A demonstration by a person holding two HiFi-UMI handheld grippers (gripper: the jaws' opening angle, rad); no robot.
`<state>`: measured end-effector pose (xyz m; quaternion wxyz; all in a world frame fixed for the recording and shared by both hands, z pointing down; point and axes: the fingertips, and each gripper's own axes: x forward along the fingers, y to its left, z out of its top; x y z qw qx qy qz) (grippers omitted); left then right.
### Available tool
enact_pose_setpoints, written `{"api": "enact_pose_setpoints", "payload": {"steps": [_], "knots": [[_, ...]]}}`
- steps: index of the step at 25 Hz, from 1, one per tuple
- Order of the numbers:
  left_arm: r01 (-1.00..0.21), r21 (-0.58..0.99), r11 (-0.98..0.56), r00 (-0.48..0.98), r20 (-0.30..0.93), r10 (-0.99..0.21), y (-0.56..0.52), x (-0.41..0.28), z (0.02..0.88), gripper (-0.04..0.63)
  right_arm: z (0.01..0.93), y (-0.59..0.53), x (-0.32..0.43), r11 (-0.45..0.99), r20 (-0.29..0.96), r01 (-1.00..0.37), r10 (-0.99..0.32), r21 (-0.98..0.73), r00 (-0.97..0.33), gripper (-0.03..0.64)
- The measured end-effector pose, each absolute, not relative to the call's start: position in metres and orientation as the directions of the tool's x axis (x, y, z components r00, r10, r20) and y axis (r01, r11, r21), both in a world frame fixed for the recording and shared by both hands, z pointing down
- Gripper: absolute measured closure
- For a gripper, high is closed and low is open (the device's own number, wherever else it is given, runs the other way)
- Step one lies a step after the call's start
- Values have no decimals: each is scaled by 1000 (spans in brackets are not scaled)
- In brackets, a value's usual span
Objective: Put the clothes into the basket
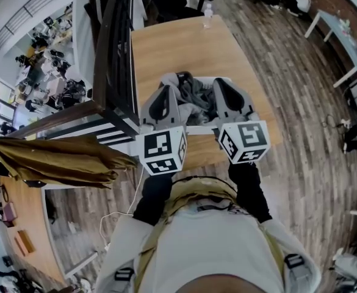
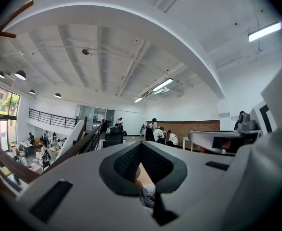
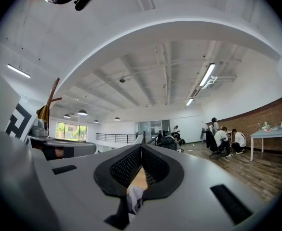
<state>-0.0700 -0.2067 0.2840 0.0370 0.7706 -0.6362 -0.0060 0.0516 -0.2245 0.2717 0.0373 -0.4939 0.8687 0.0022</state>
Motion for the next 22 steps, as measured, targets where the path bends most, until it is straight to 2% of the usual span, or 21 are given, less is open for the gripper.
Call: {"api": "enact_pose_setpoints", "payload": {"steps": [22], "knots": [[-987,73,-141,145,51,-988,-201,-81,290,595,272,-222,48,509,-70,-861,-859,-2,-508,594]]}}
